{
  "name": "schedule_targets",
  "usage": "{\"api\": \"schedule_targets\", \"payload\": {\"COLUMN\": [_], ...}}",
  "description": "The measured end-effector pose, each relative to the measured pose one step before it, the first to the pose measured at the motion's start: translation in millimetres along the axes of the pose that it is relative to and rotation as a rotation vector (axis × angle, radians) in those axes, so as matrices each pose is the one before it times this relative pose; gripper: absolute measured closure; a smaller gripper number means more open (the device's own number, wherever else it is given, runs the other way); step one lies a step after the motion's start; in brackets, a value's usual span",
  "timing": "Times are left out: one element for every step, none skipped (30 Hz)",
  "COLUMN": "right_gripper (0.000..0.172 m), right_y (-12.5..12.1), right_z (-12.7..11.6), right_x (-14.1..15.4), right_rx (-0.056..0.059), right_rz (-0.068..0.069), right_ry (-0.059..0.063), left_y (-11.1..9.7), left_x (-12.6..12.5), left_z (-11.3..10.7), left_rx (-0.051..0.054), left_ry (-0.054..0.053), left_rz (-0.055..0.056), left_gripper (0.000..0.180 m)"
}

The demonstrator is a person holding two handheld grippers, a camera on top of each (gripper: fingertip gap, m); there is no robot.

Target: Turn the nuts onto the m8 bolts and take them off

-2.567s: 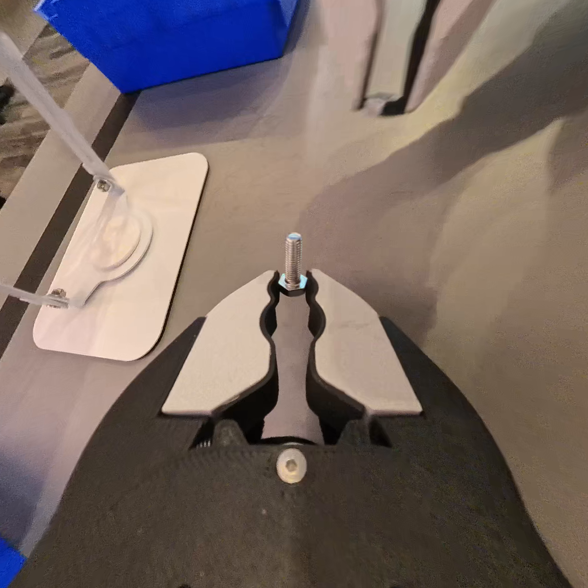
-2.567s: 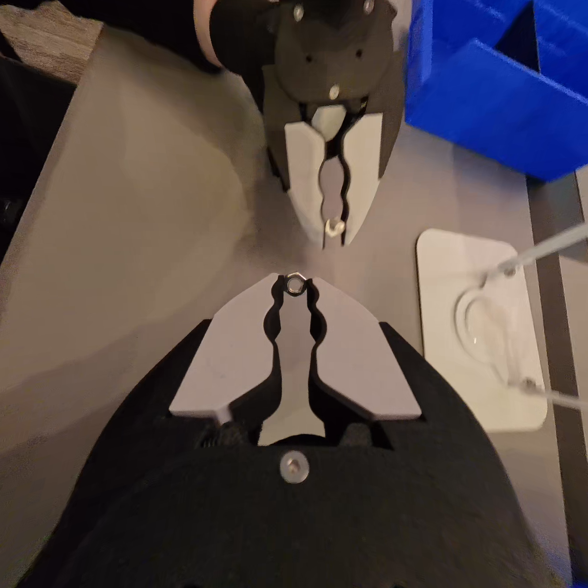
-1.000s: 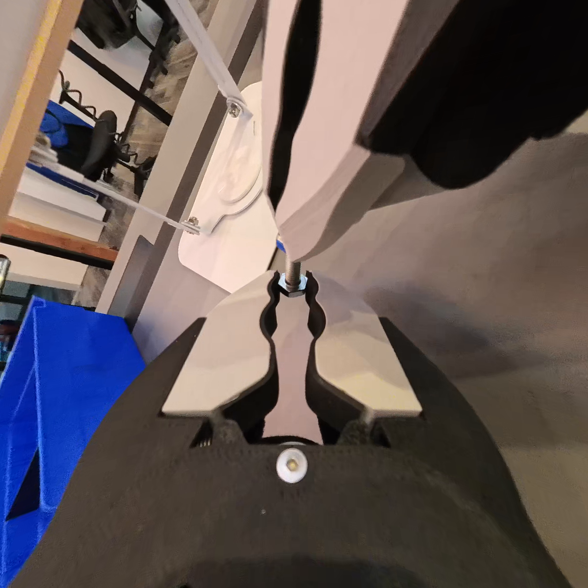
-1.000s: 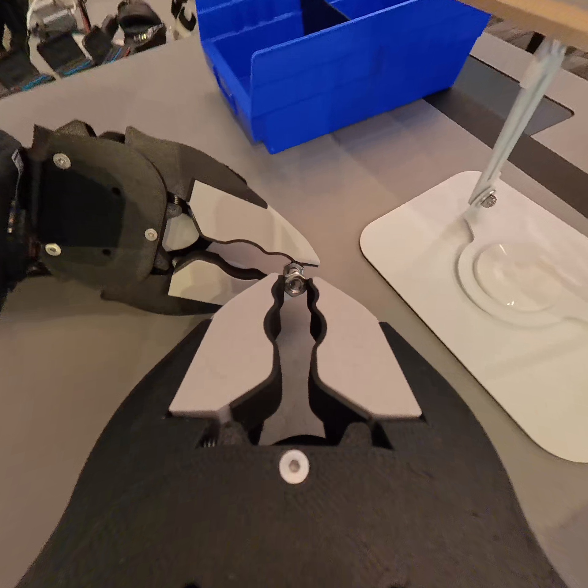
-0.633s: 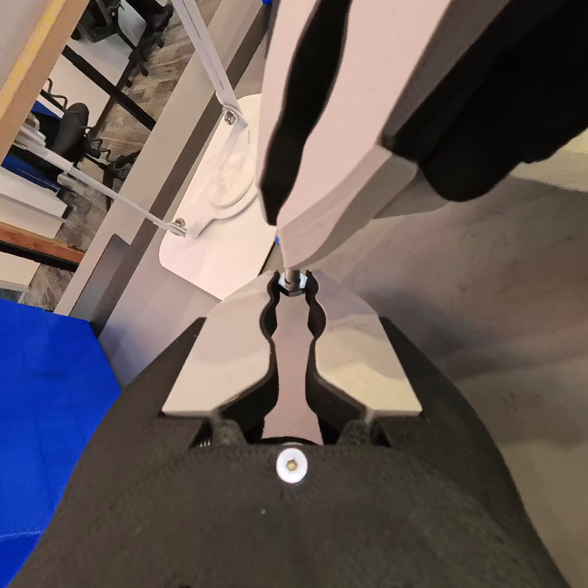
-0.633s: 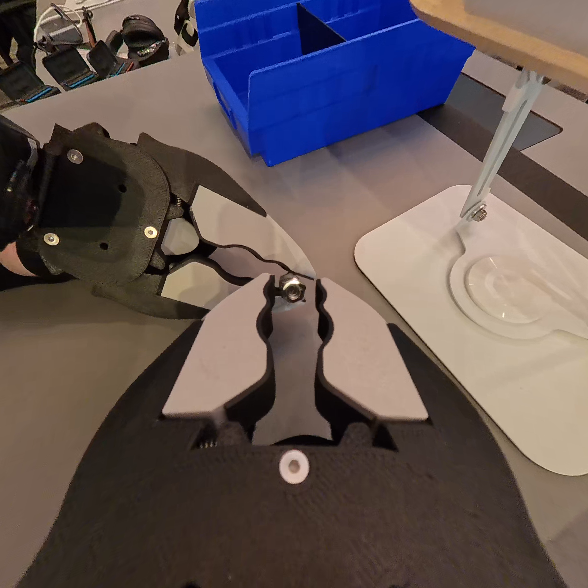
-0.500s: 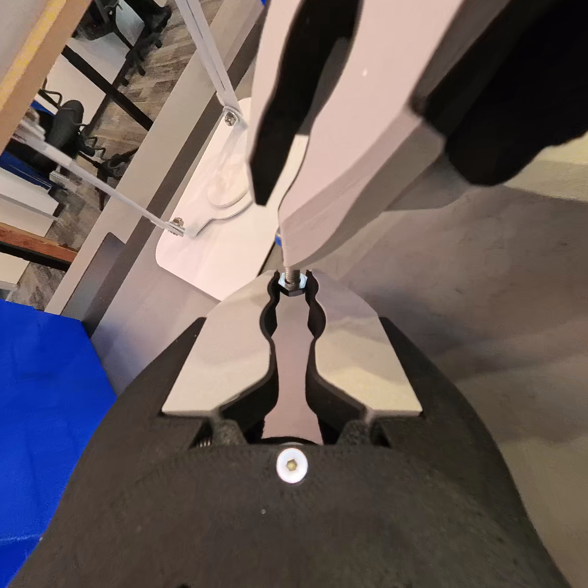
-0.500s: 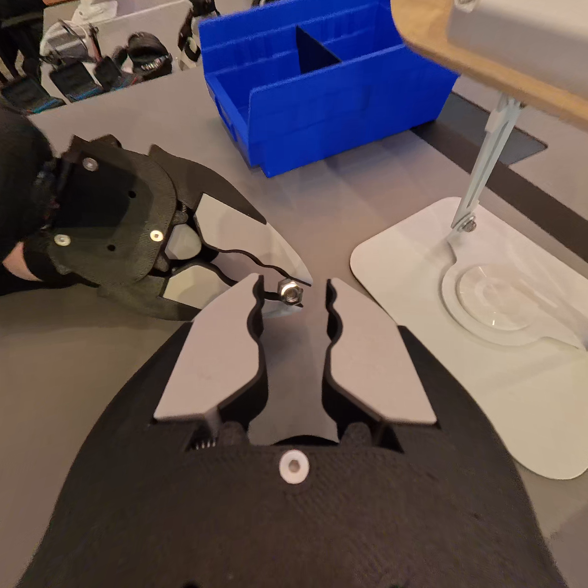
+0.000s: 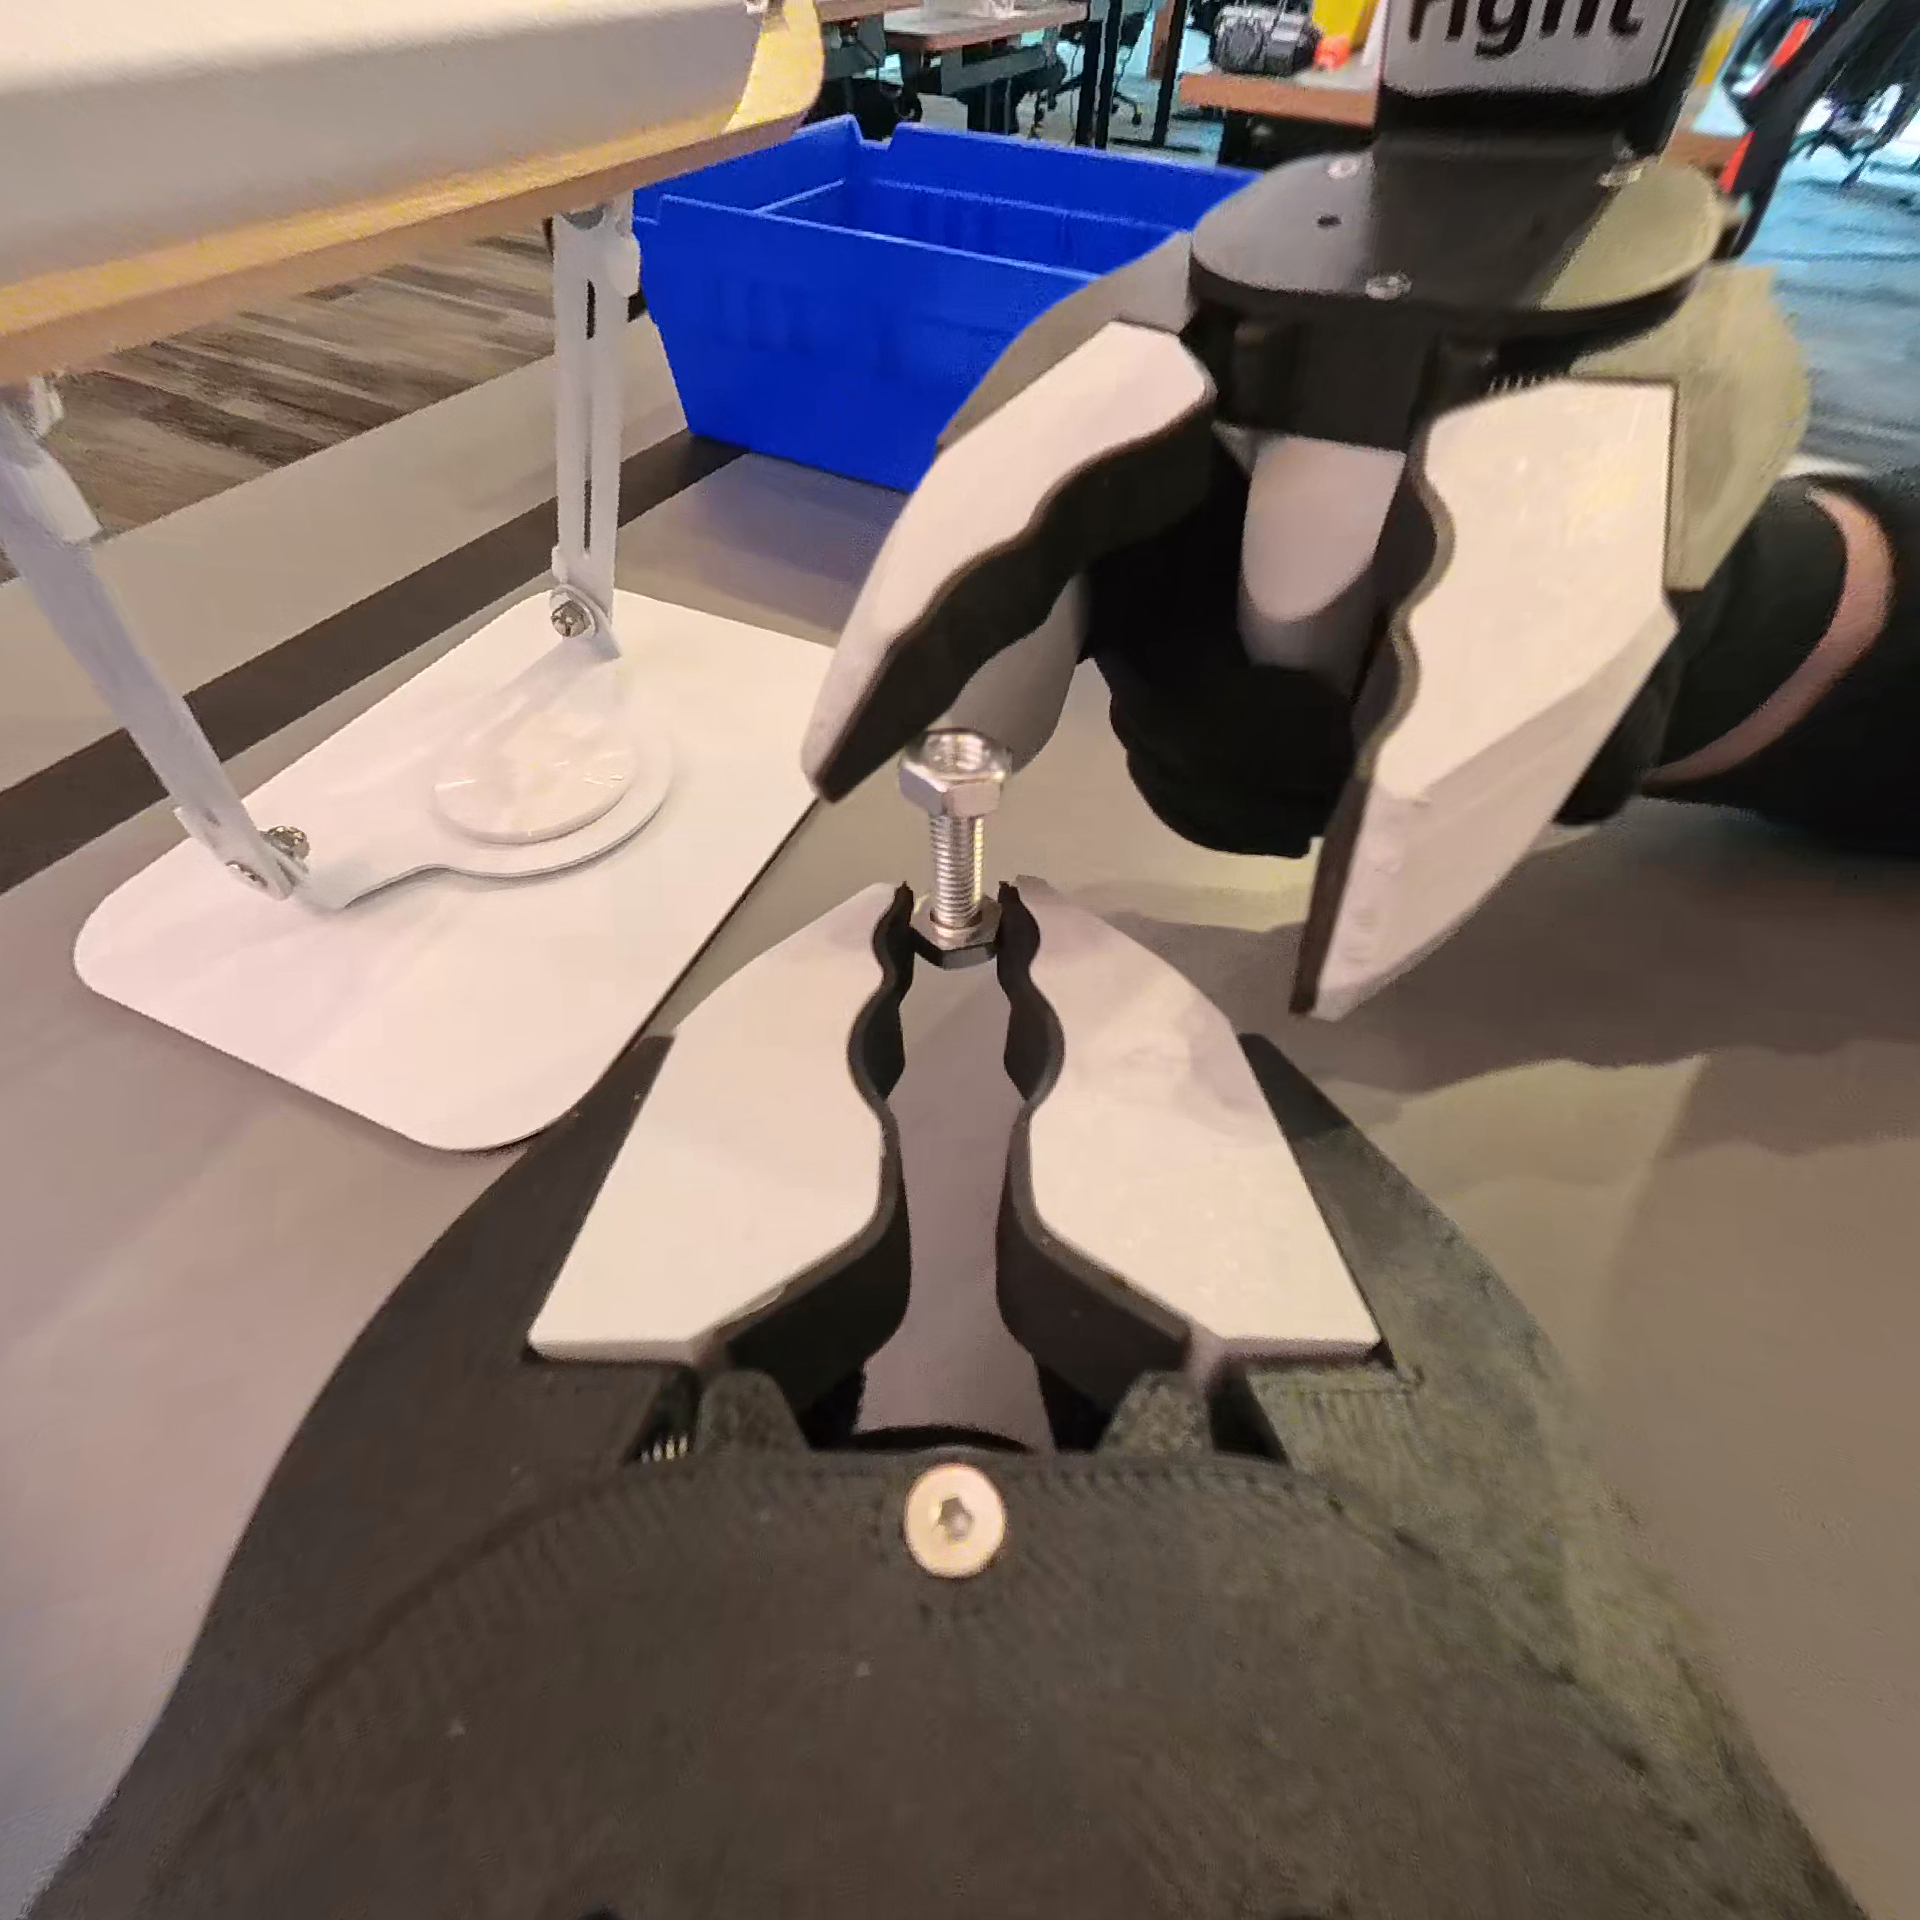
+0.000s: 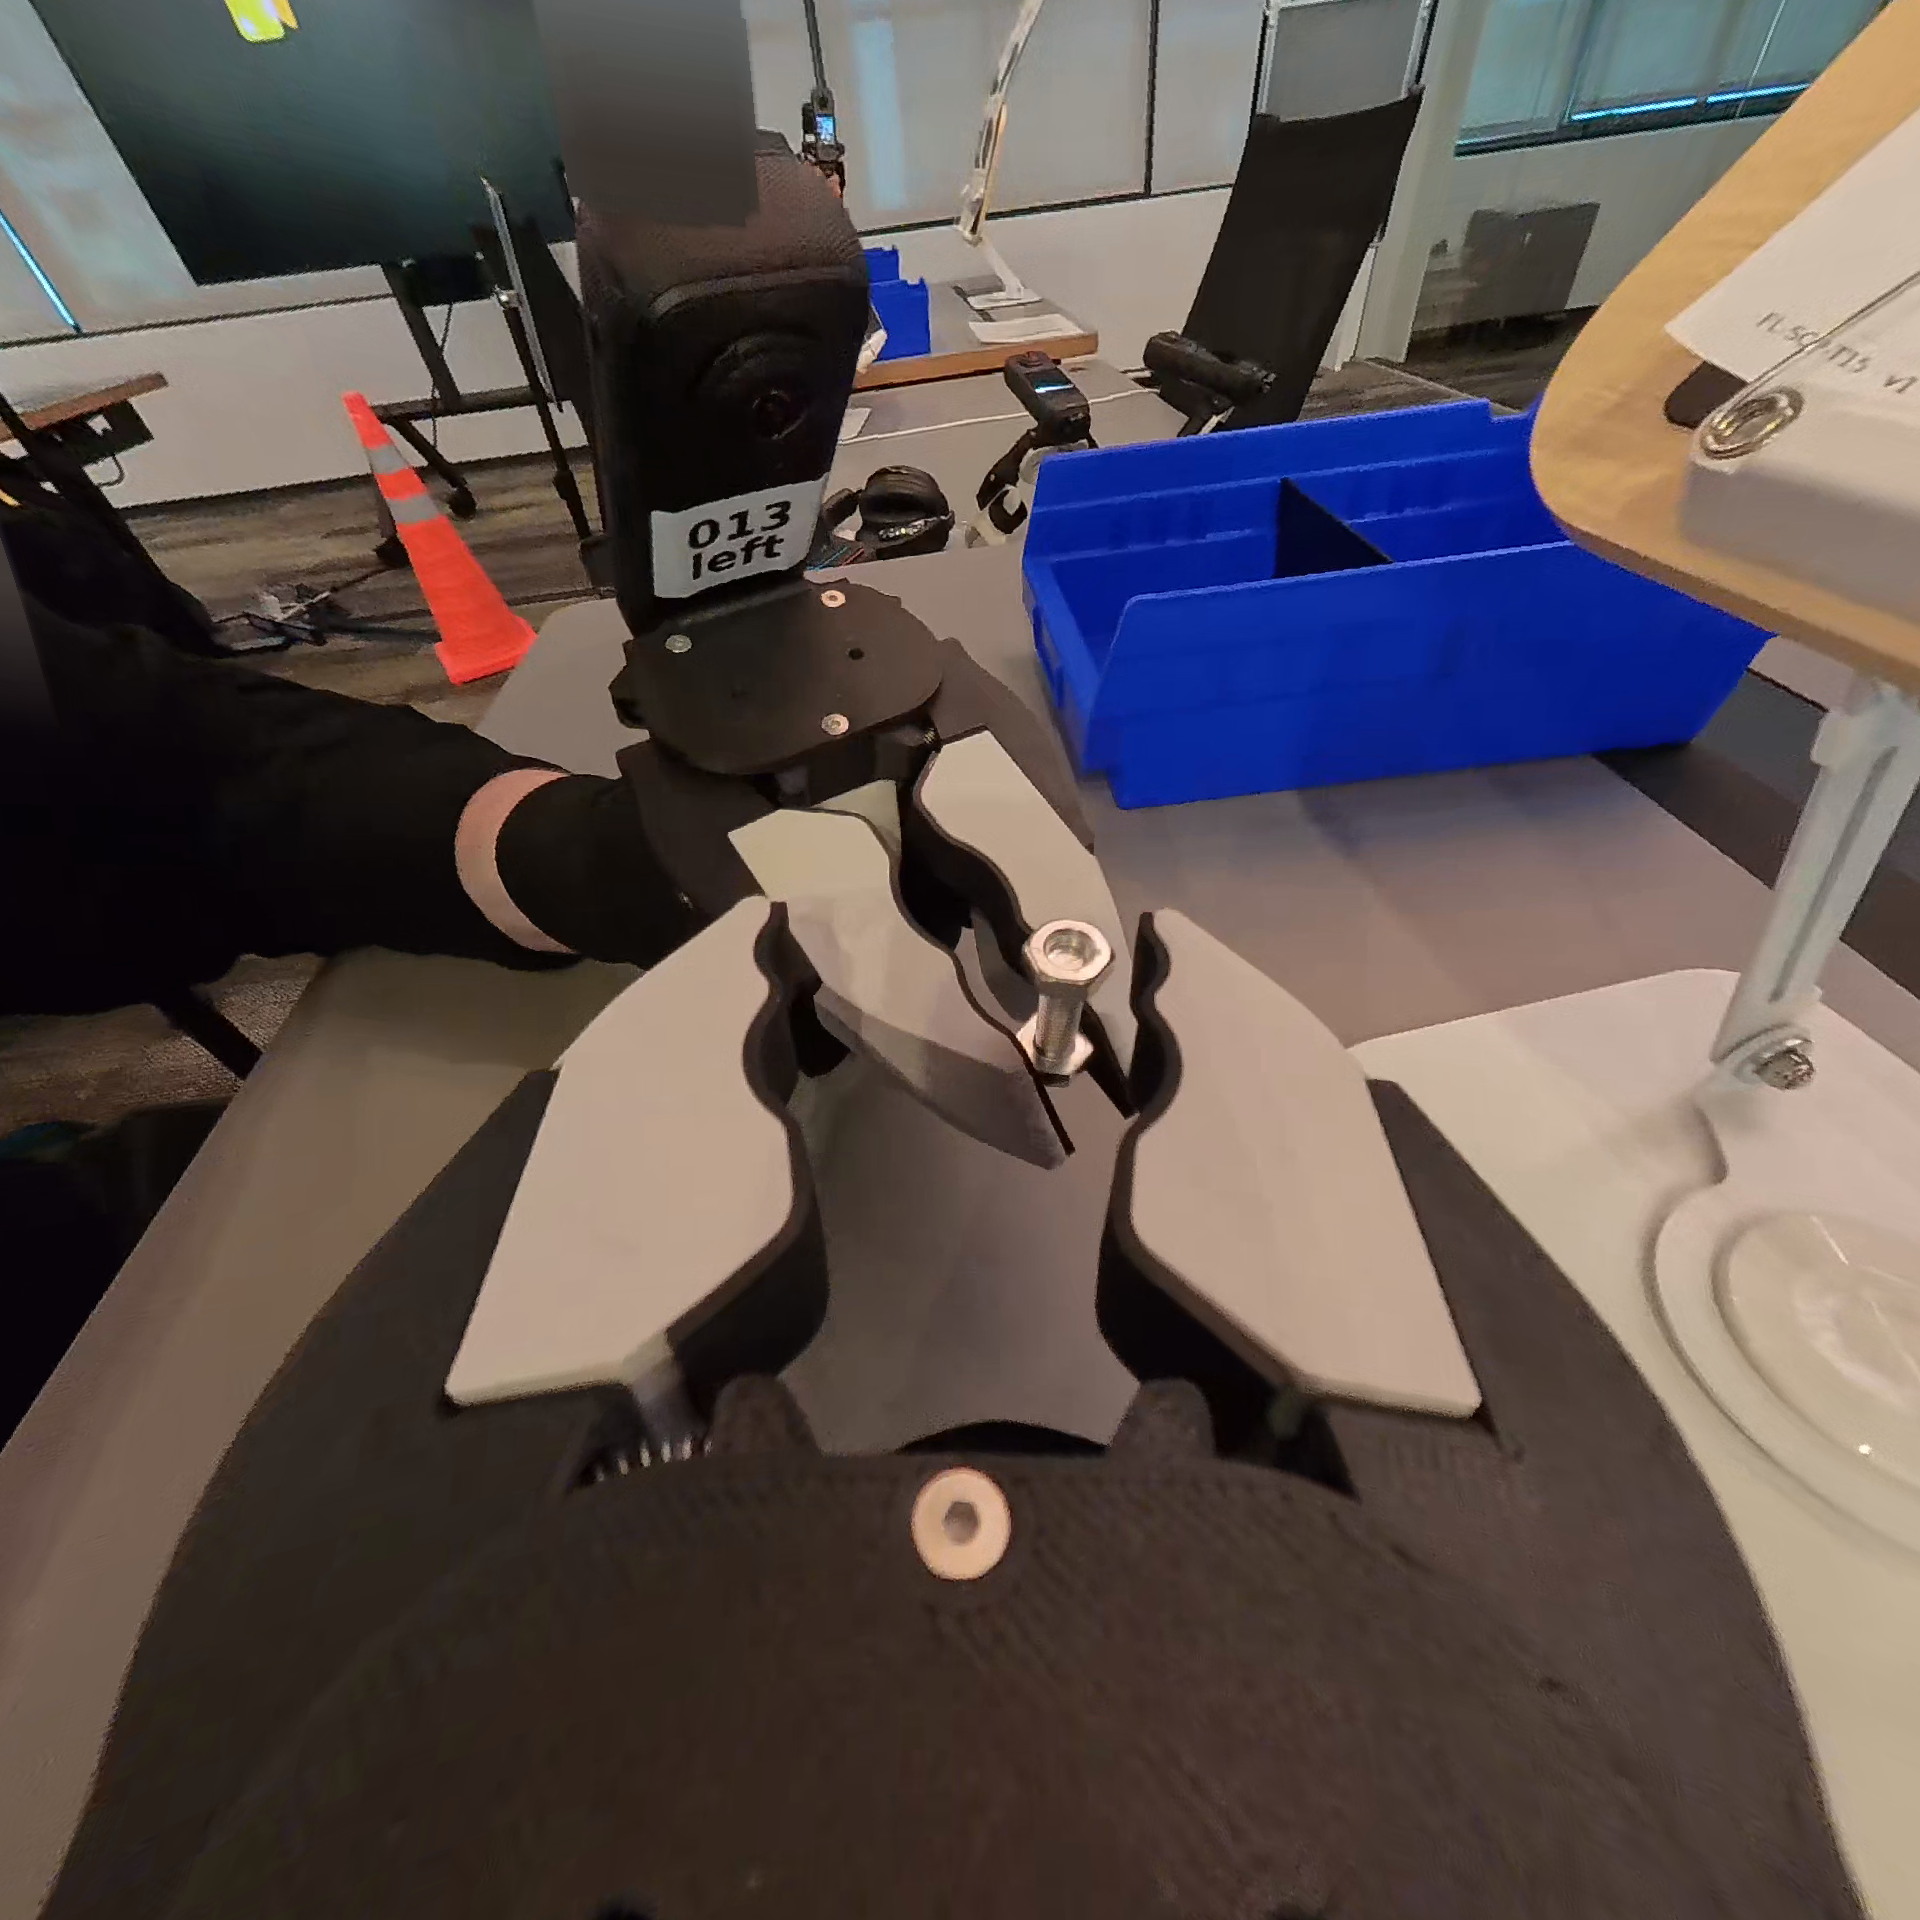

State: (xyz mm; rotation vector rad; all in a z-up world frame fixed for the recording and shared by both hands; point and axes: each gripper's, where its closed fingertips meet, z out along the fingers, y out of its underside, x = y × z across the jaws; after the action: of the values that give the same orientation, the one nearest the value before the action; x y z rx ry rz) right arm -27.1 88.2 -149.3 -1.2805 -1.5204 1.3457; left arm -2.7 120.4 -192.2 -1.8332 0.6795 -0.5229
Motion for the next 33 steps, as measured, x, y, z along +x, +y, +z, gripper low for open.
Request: {"api": "schedule_targets", "payload": {"right_gripper": [0.109, 0.110, 0.110, 0.111, 0.112, 0.112, 0.113, 0.113, 0.114, 0.114, 0.114, 0.115, 0.115, 0.115, 0.115, 0.116, 0.118, 0.120, 0.119, 0.117, 0.114, 0.112, 0.110, 0.108, 0.108, 0.109, 0.109, 0.109, 0.110, 0.110, 0.110, 0.113, 0.118], "right_y": [0.58, -0.02, -0.05, 0.56, 0.12, 0.04, -0.27, 0.06, 0.55, 1.03, 0.53, 0.21, -0.12, 0.40, 0.54, 0.36, 0.18, -0.06, -0.91, -1.47, -1.58, -1.31, -0.13, 0.65, 0.37, 0.47, 0.10, 0.01, -0.22, -0.19, 0.63, 0.58, 0.52], "right_z": [0.58, 0.17, -0.16, -0.40, -0.77, -0.79, -0.81, -0.69, -0.43, -0.30, -0.28, -0.32, -0.56, -0.44, -0.82, -1.11, -1.34, -1.39, -0.93, -0.35, 0.26, 0.93, 1.75, 2.15, 1.69, 1.21, 0.16, -0.80, -1.59, -2.00, -2.22, -2.80, -2.73], "right_x": [-1.14, -0.96, -0.32, 0.48, 0.39, 0.60, 0.14, -0.10, 0.58, 0.74, 0.04, -0.44, -0.38, -0.31, 0.18, 0.15, 0.13, 1.10, 1.08, 0.55, 1.19, -0.25, -0.42, -0.49, -1.19, -1.22, -0.36, -0.37, -0.29, -0.09, -0.43, -1.06, -1.92], "right_rx": [-0.0009, 0.0028, 0.0026, -0.0016, 0.0010, 0.0013, 0.0032, 0.0012, -0.0035, -0.0059, -0.0032, -0.0002, 0.0016, -0.0023, -0.0029, -0.0009, 0.0009, 0.0018, 0.0062, 0.0075, 0.0076, 0.0049, -0.0023, -0.0071, -0.0028, -0.0029, -0.0005, -0.0001, 0.0029, 0.0032, -0.0006, 0.0002, 0.0000], "right_rz": [-0.0039, -0.0001, 0.0007, -0.0008, -0.0008, 0.0028, 0.0023, 0.0021, 0.0014, -0.0015, -0.0016, -0.0004, -0.0015, -0.0008, -0.0009, 0.0003, 0.0018, 0.0017, 0.0035, 0.0036, -0.0006, -0.0036, -0.0013, -0.0004, -0.0030, -0.0014, -0.0038, -0.0020, 0.0020, 0.0034, 0.0003, -0.0023, -0.0030], "right_ry": [-0.0044, -0.0043, -0.0014, 0.0021, 0.0011, 0.0007, -0.0011, -0.0021, 0.0024, 0.0037, 0.0003, -0.0014, 0.0008, 0.0009, 0.0037, 0.0034, 0.0023, 0.0068, 0.0041, 0.0017, 0.0072, -0.0007, -0.0033, -0.0040, -0.0072, -0.0058, 0.0011, 0.0008, 0.0008, 0.0024, 0.0010, -0.0026, -0.0064], "left_y": [-0.82, 0.36, 0.72, -0.19, -0.21, 0.23, 0.07, -0.67, -0.19, 0.27, -0.43, -0.87, -0.21, 0.24, -0.20, -0.34, 0.02, 0.38, 0.35, 0.18, 0.15, -0.06, -0.10, -0.55, -0.63, -0.37, -0.33, 0.04, 0.34, 0.18, -0.22, -0.18, 0.24], "left_x": [0.59, 0.44, 0.48, 0.57, 0.15, -0.56, -0.27, -0.02, -0.20, -0.40, -0.32, -0.19, -0.49, -0.90, -0.19, 0.33, 0.42, -0.01, 0.27, 0.62, 0.49, 0.59, 0.57, 0.13, 0.30, 0.22, -0.28, -0.84, -1.51, -1.38, -0.60, -0.61, -1.08], "left_z": [0.34, 0.65, 0.38, 0.13, 0.00, -0.04, -0.15, -0.25, -0.24, -0.13, -0.31, -0.57, -0.48, -0.36, -0.17, -0.07, -0.01, 0.23, 0.44, 0.35, 0.33, 0.31, 0.23, 0.27, 0.30, 0.17, -0.01, -0.25, -0.31, -0.40, -0.41, -0.24, 0.01], "left_rx": [0.0063, -0.0026, -0.0038, 0.0022, 0.0035, -0.0012, -0.0003, 0.0046, 0.0020, -0.0013, 0.0035, 0.0067, 0.0025, -0.0012, 0.0004, 0.0023, -0.0001, -0.0023, -0.0018, -0.0006, -0.0019, -0.0009, 0.0004, 0.0033, 0.0012, -0.0005, 0.0002, 0.0007, 0.0003, 0.0018, 0.0036, 0.0036, 0.0002], "left_ry": [0.0060, 0.0034, 0.0012, 0.0046, 0.0042, -0.0019, -0.0001, 0.0035, 0.0022, -0.0012, 0.0011, 0.0057, 0.0022, -0.0043, -0.0006, 0.0029, 0.0024, -0.0003, 0.0020, 0.0032, 0.0006, 0.0010, 0.0025, 0.0001, 0.0001, -0.0016, -0.0027, -0.0031, -0.0038, -0.0011, 0.0034, 0.0024, -0.0019], "left_rz": [-0.0094, -0.0006, 0.0054, -0.0046, -0.0077, 0.0003, -0.0004, -0.0074, -0.0053, 0.0004, -0.0057, -0.0120, -0.0054, 0.0026, -0.0002, -0.0024, 0.0006, 0.0005, -0.0012, 0.0000, 0.0033, 0.0017, -0.0004, -0.0026, -0.0004, 0.0015, 0.0004, -0.0050, -0.0072, -0.0072, -0.0090, -0.0086, -0.0049], "left_gripper": [0.165, 0.165, 0.165, 0.165, 0.165, 0.165, 0.165, 0.165, 0.165, 0.165, 0.165, 0.165, 0.165, 0.165, 0.165, 0.165, 0.165, 0.165, 0.165, 0.165, 0.165, 0.165, 0.165, 0.165, 0.165, 0.165, 0.165, 0.165, 0.165, 0.165, 0.165, 0.165, 0.165]}}
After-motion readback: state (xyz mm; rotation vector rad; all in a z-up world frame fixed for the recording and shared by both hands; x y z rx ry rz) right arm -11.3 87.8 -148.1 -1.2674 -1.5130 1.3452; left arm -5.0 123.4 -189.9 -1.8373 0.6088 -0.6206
